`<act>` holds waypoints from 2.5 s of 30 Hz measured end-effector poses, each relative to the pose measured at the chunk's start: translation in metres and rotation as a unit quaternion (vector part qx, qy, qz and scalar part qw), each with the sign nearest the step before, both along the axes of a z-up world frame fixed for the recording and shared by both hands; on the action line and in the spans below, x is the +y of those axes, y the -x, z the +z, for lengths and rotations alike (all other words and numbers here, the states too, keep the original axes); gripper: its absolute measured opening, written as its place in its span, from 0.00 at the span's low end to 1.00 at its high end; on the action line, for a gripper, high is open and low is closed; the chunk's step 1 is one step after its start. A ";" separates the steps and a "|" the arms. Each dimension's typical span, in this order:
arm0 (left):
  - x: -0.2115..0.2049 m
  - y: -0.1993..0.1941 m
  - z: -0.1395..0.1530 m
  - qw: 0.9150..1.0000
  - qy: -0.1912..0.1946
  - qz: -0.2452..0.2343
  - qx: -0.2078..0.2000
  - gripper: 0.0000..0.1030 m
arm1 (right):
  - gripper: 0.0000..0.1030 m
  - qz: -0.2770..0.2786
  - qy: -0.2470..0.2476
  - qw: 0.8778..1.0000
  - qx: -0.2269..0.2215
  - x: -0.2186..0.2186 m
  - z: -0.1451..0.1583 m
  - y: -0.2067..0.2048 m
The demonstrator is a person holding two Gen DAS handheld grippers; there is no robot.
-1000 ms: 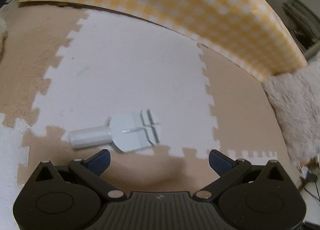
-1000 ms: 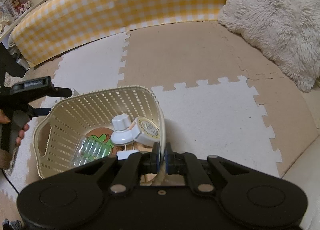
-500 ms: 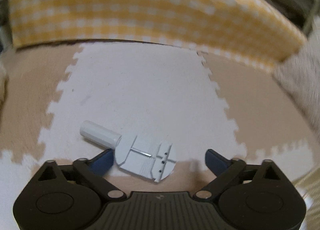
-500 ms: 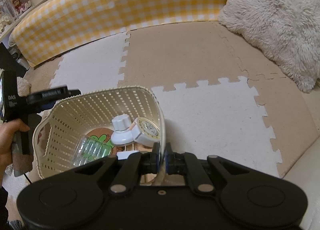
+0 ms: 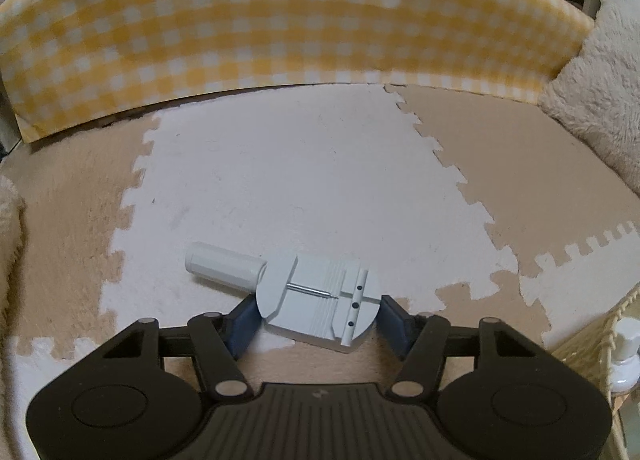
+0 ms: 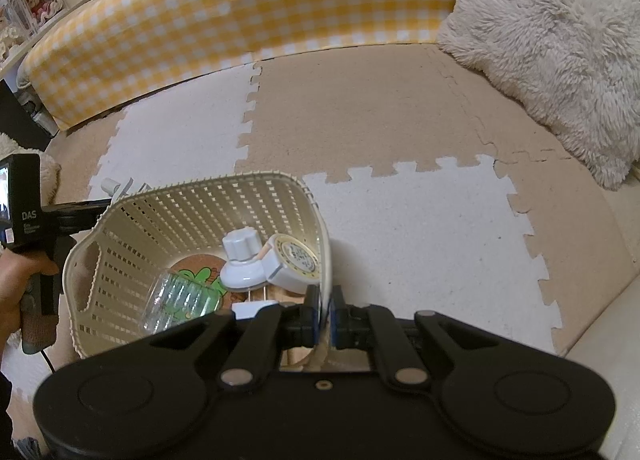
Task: Organize rigid objects
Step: 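Close the left tool on the white watch-strap tool and lift it, then carry the strap tool over the basket and release it inside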
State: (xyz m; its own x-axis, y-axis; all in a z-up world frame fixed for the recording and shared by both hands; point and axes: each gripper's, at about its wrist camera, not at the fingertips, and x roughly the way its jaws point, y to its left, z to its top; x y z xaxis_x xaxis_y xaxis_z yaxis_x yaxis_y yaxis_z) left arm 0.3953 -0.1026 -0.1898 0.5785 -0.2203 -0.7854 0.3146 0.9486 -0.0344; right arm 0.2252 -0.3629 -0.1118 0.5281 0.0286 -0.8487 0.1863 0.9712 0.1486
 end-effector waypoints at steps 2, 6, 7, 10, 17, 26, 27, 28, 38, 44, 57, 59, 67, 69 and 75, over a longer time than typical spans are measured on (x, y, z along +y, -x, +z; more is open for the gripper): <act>0.003 0.000 0.002 1.000 0.014 0.010 0.005 0.62 | 0.06 0.000 0.000 1.000 0.000 0.000 0.000 0.000; 0.006 0.001 0.014 0.999 0.028 0.026 -0.004 0.62 | 0.06 0.000 0.001 1.000 0.000 0.000 0.000 0.000; 0.007 0.002 0.020 0.999 0.035 0.029 -0.009 0.62 | 0.06 0.000 0.001 1.000 0.000 0.000 0.000 0.000; 0.007 0.006 0.037 0.997 0.058 0.033 -0.022 0.62 | 0.06 0.000 0.002 1.000 0.000 0.000 0.000 0.000; -0.005 0.026 0.075 0.995 0.083 0.015 -0.051 0.62 | 0.05 -0.002 -0.005 1.000 0.003 -0.002 -0.002 0.000; -0.032 0.071 0.116 0.992 0.097 -0.040 -0.072 0.62 | 0.05 -0.003 0.004 1.000 0.000 0.002 -0.002 0.001; -0.035 0.076 0.118 0.992 0.098 -0.047 -0.071 0.62 | 0.06 -0.003 0.006 1.000 -0.002 0.003 -0.002 0.001; -0.038 0.082 0.120 0.991 0.100 -0.054 -0.069 0.62 | 0.06 -0.003 0.007 1.000 -0.003 0.003 -0.002 0.001; -0.068 0.123 0.121 0.980 0.129 -0.150 -0.026 0.62 | 0.06 -0.012 -0.010 1.000 0.001 -0.001 -0.006 0.000; -0.072 0.129 0.101 0.980 0.139 -0.140 0.027 0.62 | 0.06 -0.016 -0.015 1.000 0.004 -0.001 -0.006 -0.001; -0.082 0.127 0.062 0.978 0.123 -0.146 0.084 0.62 | 0.06 -0.013 -0.012 1.000 0.007 -0.001 -0.007 0.000; -0.084 0.127 0.058 0.978 0.117 -0.152 0.077 0.62 | 0.06 -0.012 -0.011 1.000 0.007 -0.001 -0.007 0.000; -0.093 0.126 0.051 0.982 0.086 -0.159 0.062 0.63 | 0.06 -0.008 -0.010 1.000 0.016 0.001 -0.009 -0.001; -0.093 0.125 0.051 0.981 0.087 -0.159 0.064 0.63 | 0.06 -0.008 -0.010 1.000 0.016 0.000 -0.009 -0.001; -0.095 0.126 0.053 0.980 0.091 -0.163 0.071 0.70 | 0.06 -0.008 -0.010 1.000 0.016 0.001 -0.009 -0.001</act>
State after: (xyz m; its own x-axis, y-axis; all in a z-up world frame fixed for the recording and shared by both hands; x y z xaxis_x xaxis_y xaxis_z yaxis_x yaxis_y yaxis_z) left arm 0.2695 -0.1976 -0.1373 0.3413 -0.5196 -0.7833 0.5802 0.7721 -0.2593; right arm 0.2262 -0.3622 -0.1205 0.5014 0.0363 -0.8645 0.2076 0.9649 0.1609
